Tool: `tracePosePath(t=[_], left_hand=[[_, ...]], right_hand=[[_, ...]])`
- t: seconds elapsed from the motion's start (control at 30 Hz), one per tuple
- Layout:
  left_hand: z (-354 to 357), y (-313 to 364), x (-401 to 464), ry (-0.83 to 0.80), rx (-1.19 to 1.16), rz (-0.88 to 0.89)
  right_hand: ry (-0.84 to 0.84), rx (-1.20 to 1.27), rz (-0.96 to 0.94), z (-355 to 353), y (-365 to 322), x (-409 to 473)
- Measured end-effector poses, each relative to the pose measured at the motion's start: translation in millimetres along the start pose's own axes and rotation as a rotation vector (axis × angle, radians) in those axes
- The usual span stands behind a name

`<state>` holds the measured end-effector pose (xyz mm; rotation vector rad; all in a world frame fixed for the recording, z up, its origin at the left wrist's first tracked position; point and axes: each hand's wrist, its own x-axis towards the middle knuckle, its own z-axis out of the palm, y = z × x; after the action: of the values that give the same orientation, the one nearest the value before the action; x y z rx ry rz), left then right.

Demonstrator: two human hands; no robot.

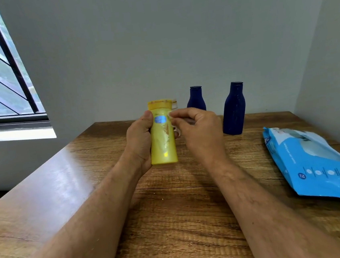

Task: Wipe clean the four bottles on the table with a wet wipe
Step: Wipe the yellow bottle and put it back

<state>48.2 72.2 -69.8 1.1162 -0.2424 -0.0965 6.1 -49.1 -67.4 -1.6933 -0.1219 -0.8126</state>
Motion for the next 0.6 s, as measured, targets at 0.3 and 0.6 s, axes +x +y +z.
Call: tracePosePath(t=[0.3, 0.6], left_hand=[[0.2, 1.8, -4.2, -0.071, 0.150, -0.069], [-8.1, 6.1, 2.9, 0.097, 0.039, -0.019]], right_hand=[[0.141, -0.106, -0.143, -5.9, 8.6, 6.4], [-0.190, -0.196, -0.094, -0.2, 10.6, 3.7]])
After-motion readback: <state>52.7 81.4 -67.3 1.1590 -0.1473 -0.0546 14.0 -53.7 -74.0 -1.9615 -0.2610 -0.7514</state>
